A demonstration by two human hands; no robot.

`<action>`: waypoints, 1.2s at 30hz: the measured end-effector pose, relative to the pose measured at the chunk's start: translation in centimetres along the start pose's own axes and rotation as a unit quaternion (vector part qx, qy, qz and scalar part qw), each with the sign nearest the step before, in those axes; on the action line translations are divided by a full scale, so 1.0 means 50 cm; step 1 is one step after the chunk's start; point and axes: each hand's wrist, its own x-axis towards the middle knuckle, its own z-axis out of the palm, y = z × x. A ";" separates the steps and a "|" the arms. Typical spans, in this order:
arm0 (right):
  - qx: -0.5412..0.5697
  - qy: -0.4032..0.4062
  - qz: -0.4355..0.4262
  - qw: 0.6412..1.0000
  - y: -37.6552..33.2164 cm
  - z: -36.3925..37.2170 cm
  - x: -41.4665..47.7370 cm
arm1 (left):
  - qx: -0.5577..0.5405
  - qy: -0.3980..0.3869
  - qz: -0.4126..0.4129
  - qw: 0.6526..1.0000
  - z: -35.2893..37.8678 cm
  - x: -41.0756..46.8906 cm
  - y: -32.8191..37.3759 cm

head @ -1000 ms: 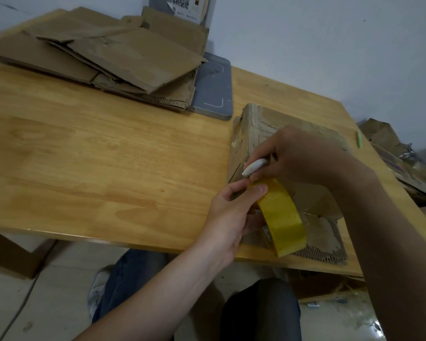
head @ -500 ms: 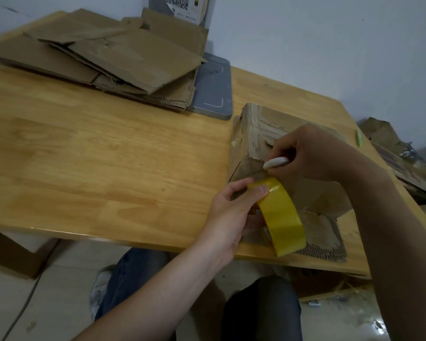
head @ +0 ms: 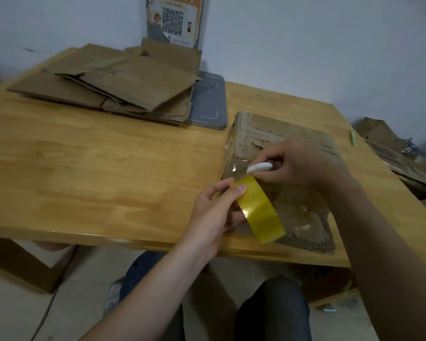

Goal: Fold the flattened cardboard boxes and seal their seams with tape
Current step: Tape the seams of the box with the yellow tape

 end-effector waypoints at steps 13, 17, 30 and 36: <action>-0.052 0.195 0.175 0.964 0.009 0.015 -0.013 | 0.209 0.157 0.196 0.945 -0.072 -0.077 0.143; -0.064 0.170 0.196 0.963 -0.003 0.013 -0.006 | 0.280 0.180 0.242 0.912 -0.095 -0.071 0.171; -0.128 0.002 0.081 0.988 -0.062 0.055 0.180 | 0.472 0.234 0.294 0.798 -0.136 0.018 0.187; -0.211 0.025 0.051 0.976 -0.045 0.074 0.180 | 0.487 0.236 0.292 0.789 -0.140 0.034 0.195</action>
